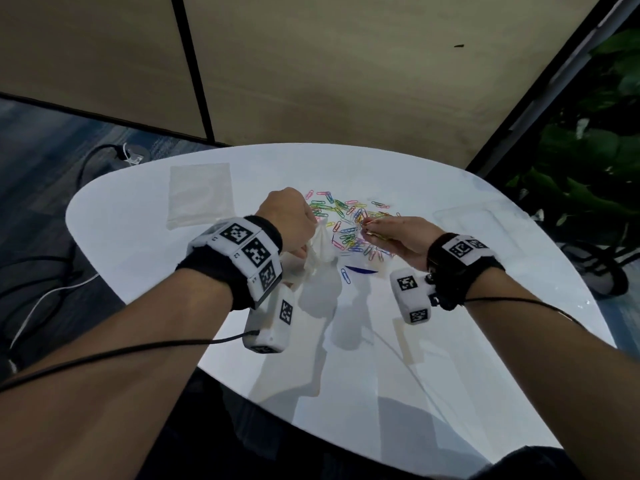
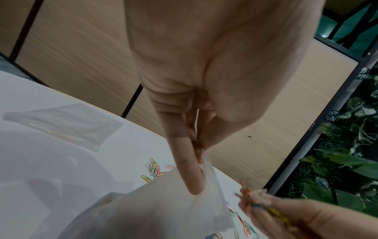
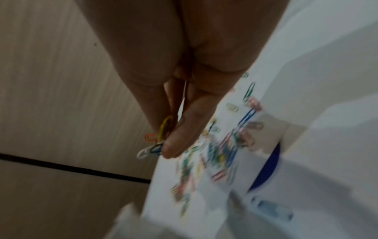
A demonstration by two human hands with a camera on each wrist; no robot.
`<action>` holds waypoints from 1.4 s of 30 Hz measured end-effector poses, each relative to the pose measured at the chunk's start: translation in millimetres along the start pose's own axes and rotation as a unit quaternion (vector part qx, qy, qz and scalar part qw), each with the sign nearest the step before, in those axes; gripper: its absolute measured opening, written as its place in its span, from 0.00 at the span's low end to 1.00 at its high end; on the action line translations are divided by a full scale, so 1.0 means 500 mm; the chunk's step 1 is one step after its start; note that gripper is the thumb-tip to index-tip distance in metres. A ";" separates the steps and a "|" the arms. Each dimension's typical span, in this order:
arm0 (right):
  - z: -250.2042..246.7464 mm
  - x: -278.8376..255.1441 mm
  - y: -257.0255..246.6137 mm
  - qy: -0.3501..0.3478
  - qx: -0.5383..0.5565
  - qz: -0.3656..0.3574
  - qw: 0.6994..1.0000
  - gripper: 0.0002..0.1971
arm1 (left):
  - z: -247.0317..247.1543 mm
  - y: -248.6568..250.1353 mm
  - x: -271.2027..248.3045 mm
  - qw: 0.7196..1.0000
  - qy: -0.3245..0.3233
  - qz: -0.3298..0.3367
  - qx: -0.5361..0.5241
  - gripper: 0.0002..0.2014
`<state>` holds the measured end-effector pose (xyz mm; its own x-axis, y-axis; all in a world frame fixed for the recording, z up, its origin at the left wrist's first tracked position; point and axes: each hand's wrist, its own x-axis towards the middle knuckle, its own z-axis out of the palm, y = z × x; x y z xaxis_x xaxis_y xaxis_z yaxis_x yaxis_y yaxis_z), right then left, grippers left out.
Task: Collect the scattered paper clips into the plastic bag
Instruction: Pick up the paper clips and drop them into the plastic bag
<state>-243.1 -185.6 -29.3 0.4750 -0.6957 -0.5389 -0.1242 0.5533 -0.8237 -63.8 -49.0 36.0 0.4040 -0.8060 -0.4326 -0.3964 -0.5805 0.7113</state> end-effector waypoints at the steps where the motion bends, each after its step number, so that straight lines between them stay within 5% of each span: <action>1: 0.016 -0.014 -0.008 -0.035 0.024 0.000 0.999 0.13 | 0.002 0.001 0.000 1.000 0.003 0.000 -0.001 0.14; 5: 0.075 -0.053 -0.011 -0.096 0.004 -0.002 0.995 0.13 | 0.010 0.010 0.000 1.000 0.013 0.004 -0.012 0.13; 10: 0.131 -0.048 0.013 -0.003 -0.191 -0.054 0.980 0.10 | 0.023 0.010 0.009 0.999 0.019 0.021 -0.020 0.12; 13: 0.153 -0.039 0.027 -0.011 -0.270 -0.099 0.958 0.13 | 0.022 0.002 0.019 0.999 0.033 0.031 -0.022 0.12; 17: 0.146 -0.035 -0.001 -0.073 -0.242 -0.092 0.963 0.13 | 0.007 -0.014 0.026 0.998 0.039 0.037 -0.030 0.14; 20: 0.082 -0.002 -0.040 0.025 -0.185 -0.137 0.973 0.11 | -0.011 -0.022 0.023 0.998 0.031 0.034 -0.041 0.15; 22: 0.000 0.044 -0.040 0.164 -0.267 -0.146 0.938 0.11 | -0.024 -0.029 0.022 0.998 0.035 0.036 -0.040 0.15; 23: -0.049 0.072 -0.028 0.218 -0.363 -0.117 0.898 0.13 | -0.031 -0.035 0.020 0.998 0.038 0.040 -0.035 0.15; 26: -0.155 0.138 0.033 0.240 -0.569 0.010 0.786 0.27 | -0.048 -0.045 0.012 0.998 0.043 0.050 -0.022 0.13; 37: -0.015 0.269 -0.009 0.161 -0.637 -0.029 0.753 0.31 | -0.037 -0.035 0.038 0.997 0.040 0.062 0.025 0.13; 39: 0.015 0.261 -0.020 0.107 -0.684 -0.023 0.721 0.27 | -0.039 -0.039 0.043 0.997 0.043 0.062 0.020 0.12; 42: 0.038 0.233 -0.011 0.068 -0.775 -0.048 0.627 0.23 | -0.044 -0.043 0.045 0.997 0.041 0.065 0.020 0.13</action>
<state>-170.7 -261.0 -84.1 0.4792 -0.7823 -0.3979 -0.8477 -0.5300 0.0212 -28.2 -52.2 23.2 0.4124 -0.8638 -0.2894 -0.4823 -0.4765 0.7351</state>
